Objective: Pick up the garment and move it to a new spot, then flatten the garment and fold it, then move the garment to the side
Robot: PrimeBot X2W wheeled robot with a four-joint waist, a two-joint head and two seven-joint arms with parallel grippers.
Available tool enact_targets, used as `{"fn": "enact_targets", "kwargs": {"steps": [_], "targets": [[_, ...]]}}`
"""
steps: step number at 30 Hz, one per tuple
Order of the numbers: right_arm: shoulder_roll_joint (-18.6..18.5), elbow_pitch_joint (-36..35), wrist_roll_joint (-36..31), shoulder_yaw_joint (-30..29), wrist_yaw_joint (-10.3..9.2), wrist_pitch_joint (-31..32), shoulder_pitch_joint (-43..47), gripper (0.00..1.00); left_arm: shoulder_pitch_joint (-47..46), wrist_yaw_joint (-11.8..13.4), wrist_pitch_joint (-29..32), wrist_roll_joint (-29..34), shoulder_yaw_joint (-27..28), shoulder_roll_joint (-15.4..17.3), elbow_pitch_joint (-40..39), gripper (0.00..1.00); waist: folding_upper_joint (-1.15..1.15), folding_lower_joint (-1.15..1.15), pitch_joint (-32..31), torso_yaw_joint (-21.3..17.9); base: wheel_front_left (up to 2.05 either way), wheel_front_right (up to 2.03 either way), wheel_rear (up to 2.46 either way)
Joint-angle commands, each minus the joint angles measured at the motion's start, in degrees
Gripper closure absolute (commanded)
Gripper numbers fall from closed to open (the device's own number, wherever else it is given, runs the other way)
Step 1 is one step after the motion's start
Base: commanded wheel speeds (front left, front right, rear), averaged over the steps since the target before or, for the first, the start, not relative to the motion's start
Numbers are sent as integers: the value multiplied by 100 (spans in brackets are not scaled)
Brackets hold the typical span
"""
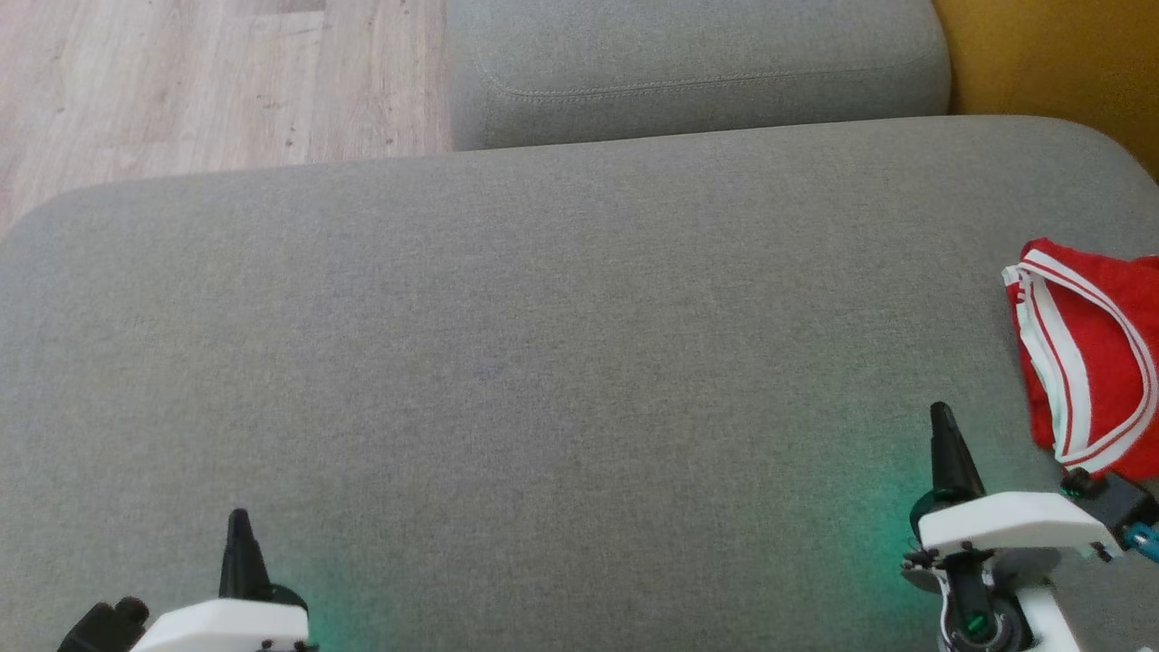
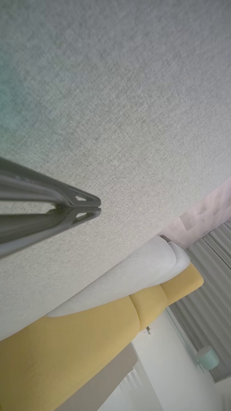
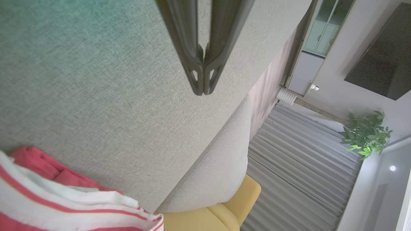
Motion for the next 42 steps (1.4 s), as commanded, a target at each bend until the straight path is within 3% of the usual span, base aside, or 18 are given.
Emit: {"fn": "enact_targets", "kwargs": {"steps": [1, 42], "targets": [[-24, -243, 155, 7, -3, 31, -176, 100, -287, -34, 33, -135, 151, 47, -218, 100, 0, 0, -1, 3, 0, 0, 0], [-25, -887, 2878, -506, -5, 716, -113, 100, -608, -213, 726, -2693, 373, 65, -577, 100, 0, 0, -42, 147, 0, 0, 0]]}}
